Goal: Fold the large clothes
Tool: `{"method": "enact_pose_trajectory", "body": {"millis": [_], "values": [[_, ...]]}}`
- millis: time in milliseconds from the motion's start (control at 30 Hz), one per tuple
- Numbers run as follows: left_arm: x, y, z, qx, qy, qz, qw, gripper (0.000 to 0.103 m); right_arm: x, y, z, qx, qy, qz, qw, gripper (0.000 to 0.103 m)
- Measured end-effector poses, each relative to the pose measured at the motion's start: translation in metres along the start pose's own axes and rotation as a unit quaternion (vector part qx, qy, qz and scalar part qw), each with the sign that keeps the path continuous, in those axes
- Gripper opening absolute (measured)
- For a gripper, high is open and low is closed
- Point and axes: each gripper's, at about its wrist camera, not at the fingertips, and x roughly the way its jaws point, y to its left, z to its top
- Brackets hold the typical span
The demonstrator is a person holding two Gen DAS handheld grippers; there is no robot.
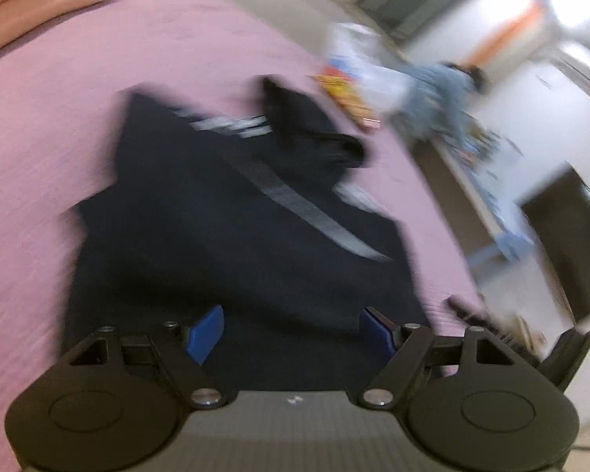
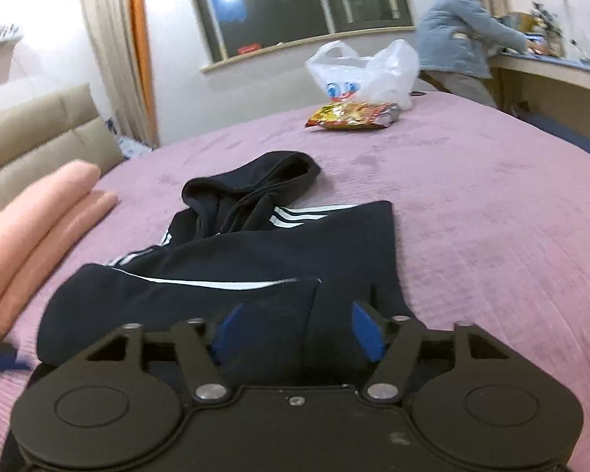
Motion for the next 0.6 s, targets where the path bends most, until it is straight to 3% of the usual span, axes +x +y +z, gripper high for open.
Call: {"method": "enact_pose_trajectory", "body": {"millis": [100, 233, 333, 400, 433, 500, 600], "values": [[-0.018, 0.043, -0.024, -0.055, -0.004, 0.015, 0.9984, 0.077, 0.027, -0.009, 0.011, 0.03, 0.026, -0.028, 0.999, 0.076], [-0.036, 0.065, -0.037, -0.073, -0.02, -0.001, 0.9971, 0.076, 0.058, -0.023, 0.012, 0.066, 0.076, -0.044, 0.994, 0.075], [-0.033, 0.053, -0.033, -0.047, -0.025, 0.015, 0.9985, 0.076, 0.076, -0.025, 0.004, 0.073, 0.123, -0.031, 0.989, 0.049], [-0.032, 0.041, -0.029, -0.022, -0.024, 0.017, 0.9993, 0.076, 0.072, -0.012, 0.006, 0.027, 0.113, -0.038, 0.992, 0.014], [-0.023, 0.03, -0.025, -0.009, -0.024, 0.019, 0.9995, 0.075, 0.067, -0.005, 0.011, 0.007, 0.105, -0.038, 0.994, 0.01], [-0.012, 0.007, -0.013, 0.022, -0.038, 0.031, 0.9986, 0.073, 0.052, 0.003, 0.026, -0.005, 0.07, -0.027, 0.997, 0.01], [-0.009, -0.016, 0.004, 0.041, -0.073, 0.046, 0.9954, 0.07, 0.02, 0.016, 0.063, -0.024, -0.007, -0.023, 0.999, 0.007]]}}
